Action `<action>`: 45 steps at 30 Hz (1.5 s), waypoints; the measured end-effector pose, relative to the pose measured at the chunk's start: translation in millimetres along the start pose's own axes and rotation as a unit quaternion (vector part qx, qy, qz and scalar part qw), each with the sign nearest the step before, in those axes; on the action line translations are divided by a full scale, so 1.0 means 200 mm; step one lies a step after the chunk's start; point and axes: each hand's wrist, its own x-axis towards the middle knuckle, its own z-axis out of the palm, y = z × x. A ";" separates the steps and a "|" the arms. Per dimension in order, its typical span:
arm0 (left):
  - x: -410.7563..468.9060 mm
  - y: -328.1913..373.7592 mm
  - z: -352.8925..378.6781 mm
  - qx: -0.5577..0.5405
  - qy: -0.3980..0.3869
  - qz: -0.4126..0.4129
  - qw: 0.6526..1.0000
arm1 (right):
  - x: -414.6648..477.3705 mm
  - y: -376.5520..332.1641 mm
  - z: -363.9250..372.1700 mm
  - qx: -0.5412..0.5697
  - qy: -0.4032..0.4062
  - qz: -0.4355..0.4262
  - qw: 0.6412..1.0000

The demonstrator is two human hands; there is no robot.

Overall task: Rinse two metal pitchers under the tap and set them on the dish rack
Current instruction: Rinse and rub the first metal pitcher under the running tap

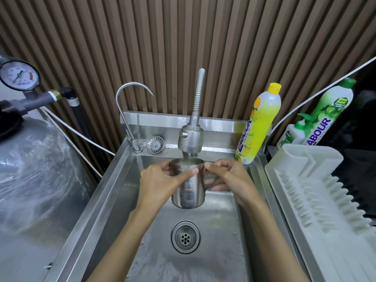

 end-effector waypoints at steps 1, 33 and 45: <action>0.00 -0.01 0.01 -0.032 -0.016 -0.017 0.999 | 0.00 -0.02 -0.01 -0.019 0.014 -0.004 1.000; 0.25 -0.31 0.29 -0.125 -0.197 -0.166 0.958 | 0.22 0.16 0.18 -0.542 0.049 -0.352 0.761; 0.22 -0.32 0.29 -0.135 -0.221 -0.184 0.948 | 0.27 0.19 0.10 -0.499 0.077 -0.384 0.773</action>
